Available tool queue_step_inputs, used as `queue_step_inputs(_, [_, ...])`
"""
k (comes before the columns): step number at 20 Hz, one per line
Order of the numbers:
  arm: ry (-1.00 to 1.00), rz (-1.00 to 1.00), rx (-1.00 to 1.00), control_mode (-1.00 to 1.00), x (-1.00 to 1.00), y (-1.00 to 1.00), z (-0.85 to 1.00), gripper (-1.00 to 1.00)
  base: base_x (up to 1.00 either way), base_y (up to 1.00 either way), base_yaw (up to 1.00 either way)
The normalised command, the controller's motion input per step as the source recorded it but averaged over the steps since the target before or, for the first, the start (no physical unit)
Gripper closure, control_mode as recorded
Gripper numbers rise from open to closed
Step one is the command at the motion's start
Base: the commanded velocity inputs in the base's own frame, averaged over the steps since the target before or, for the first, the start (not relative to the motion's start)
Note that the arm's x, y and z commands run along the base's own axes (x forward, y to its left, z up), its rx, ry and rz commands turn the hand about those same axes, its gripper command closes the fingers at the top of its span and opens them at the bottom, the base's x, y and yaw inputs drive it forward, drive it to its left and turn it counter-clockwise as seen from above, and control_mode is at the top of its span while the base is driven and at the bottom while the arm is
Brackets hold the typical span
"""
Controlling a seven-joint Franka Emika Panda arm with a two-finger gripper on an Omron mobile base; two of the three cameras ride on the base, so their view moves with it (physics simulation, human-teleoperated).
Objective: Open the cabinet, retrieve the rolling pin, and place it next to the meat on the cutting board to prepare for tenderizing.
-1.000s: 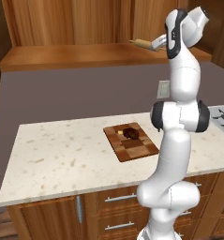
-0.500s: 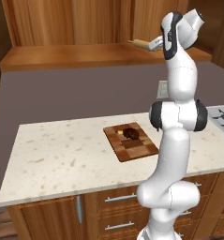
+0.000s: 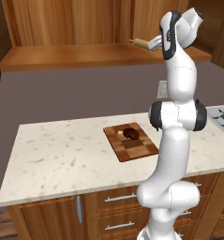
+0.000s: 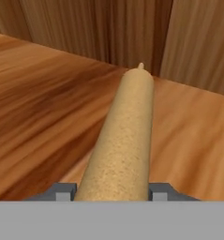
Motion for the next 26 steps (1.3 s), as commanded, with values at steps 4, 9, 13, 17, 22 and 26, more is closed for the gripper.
queue_step_inputs(4, [-0.03, 0.00, 0.00, -1.00, -0.07, 0.00, 0.00, 1.00, 0.00, 0.00, 0.00])
queue_step_inputs(9, [-0.17, 0.00, 0.00, -1.00, -0.76, 0.00, 0.00, 1.00, 0.00, 0.00, 0.00])
queue_step_inputs(13, [-0.14, 0.00, 0.00, -1.00, -1.00, 0.11, 0.00, 1.00, 0.00, 0.00, 0.00])
queue_step_inputs(17, [-0.06, 0.02, 0.00, -1.00, -1.00, 0.30, -0.01, 1.00, 0.00, 0.00, 0.00])
queue_step_inputs(22, [-0.04, 0.04, -0.02, -1.00, -1.00, 0.40, -0.06, 1.00, 0.00, 0.00, 0.00])
queue_step_inputs(26, [-0.03, 0.05, -0.01, -1.00, -1.00, 0.35, -0.12, 1.00, 0.00, 0.00, 0.00])
